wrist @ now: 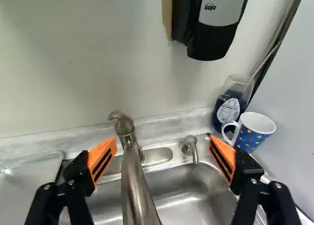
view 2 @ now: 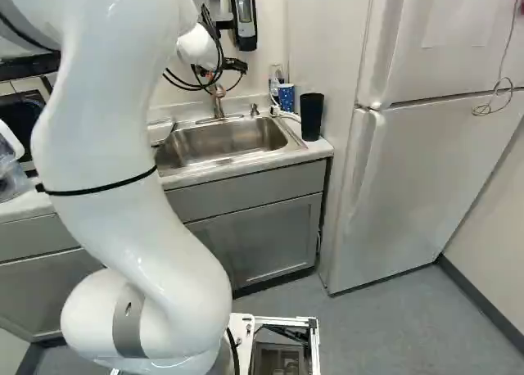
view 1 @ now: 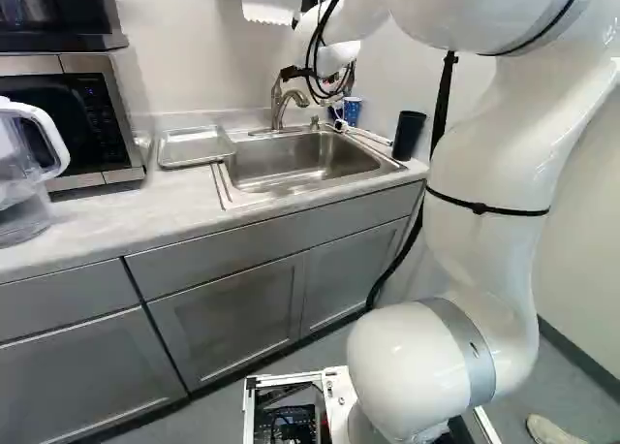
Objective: Rinse the cup and place it in the tray
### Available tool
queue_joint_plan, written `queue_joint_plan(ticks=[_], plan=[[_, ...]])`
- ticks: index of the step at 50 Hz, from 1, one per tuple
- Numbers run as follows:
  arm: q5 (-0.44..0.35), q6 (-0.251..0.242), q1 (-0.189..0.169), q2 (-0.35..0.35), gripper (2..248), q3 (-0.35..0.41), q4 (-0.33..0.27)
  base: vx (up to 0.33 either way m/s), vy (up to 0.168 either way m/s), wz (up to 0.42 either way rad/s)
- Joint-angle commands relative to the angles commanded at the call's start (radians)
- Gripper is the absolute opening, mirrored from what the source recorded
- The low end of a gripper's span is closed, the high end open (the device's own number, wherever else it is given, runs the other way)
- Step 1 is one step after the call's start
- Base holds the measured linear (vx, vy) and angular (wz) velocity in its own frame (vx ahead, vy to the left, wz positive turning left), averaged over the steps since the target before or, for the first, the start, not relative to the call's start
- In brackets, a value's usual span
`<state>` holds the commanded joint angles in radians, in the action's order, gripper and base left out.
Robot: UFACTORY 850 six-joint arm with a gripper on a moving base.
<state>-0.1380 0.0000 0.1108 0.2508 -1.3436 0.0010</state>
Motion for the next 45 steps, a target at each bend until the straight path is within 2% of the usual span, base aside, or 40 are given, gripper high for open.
queue_joint_plan(ticks=[17, 45], plan=[[0.036, 0.0, 0.01, 0.07, 247, -0.08, 0.01, 0.0, 0.0, 0.0], [0.038, 0.0, 0.018, 0.165, 247, -0.192, 0.016, 0.0, 0.0, 0.0]])
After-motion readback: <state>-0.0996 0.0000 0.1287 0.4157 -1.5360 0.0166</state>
